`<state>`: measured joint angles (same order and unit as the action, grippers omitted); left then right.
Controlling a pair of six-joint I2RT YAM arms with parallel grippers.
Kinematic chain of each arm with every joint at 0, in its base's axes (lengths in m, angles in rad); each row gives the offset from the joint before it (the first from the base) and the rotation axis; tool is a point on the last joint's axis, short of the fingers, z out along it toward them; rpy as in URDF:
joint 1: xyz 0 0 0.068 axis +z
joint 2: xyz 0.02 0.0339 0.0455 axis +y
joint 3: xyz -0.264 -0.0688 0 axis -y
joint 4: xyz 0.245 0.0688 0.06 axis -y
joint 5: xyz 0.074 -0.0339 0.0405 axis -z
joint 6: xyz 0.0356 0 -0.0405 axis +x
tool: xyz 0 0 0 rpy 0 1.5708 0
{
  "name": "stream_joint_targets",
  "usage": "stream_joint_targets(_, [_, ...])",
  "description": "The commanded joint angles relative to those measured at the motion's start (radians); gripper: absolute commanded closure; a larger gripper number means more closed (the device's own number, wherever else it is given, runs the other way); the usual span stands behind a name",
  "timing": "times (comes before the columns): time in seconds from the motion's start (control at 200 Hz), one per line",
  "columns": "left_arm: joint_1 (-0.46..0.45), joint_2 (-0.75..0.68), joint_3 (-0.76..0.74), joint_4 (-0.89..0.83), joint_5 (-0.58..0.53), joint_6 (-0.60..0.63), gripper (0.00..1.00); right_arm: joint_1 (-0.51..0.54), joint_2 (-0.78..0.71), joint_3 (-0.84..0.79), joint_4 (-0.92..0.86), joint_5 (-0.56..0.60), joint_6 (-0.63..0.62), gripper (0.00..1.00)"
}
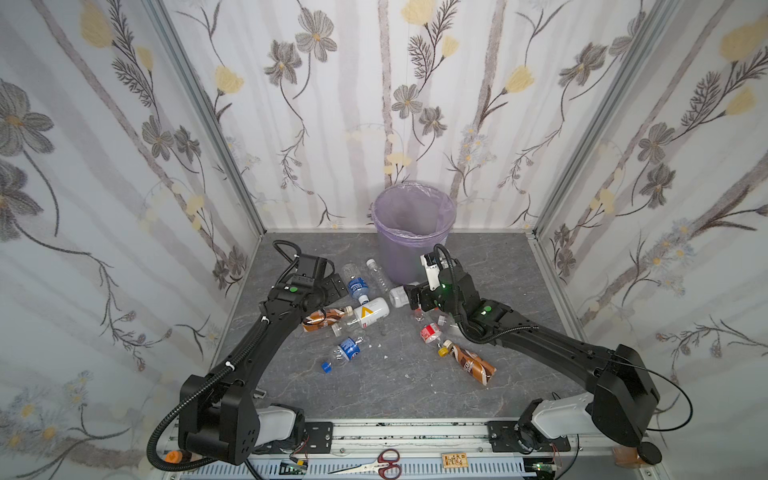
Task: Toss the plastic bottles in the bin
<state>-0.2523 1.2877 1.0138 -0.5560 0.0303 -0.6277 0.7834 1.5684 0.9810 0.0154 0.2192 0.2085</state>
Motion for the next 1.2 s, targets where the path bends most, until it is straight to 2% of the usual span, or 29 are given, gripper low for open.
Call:
stream_joint_targets(0.0, [0.002,-0.025,-0.034,0.1,0.12,-0.041,0.0,0.021,0.019,-0.029,-0.063,0.062,0.027,0.0])
stream_joint_targets(0.295, [-0.001,-0.054,-0.06,0.222,0.24,-0.055,0.0,0.066,0.095,-0.098,-0.096,0.08,0.067,0.08])
stream_joint_targets(0.5, [-0.002,-0.11,-0.112,0.311,0.239,-0.09,0.0,0.066,0.149,-0.105,-0.112,0.094,0.081,0.17])
stream_joint_targets(0.859, [-0.005,-0.132,-0.202,0.45,0.279,-0.178,0.0,0.066,0.218,-0.093,-0.13,0.084,0.114,0.22])
stream_joint_targets(1.194, [-0.008,-0.119,-0.243,0.506,0.309,-0.204,0.0,0.066,0.257,-0.095,-0.116,0.066,0.126,0.3])
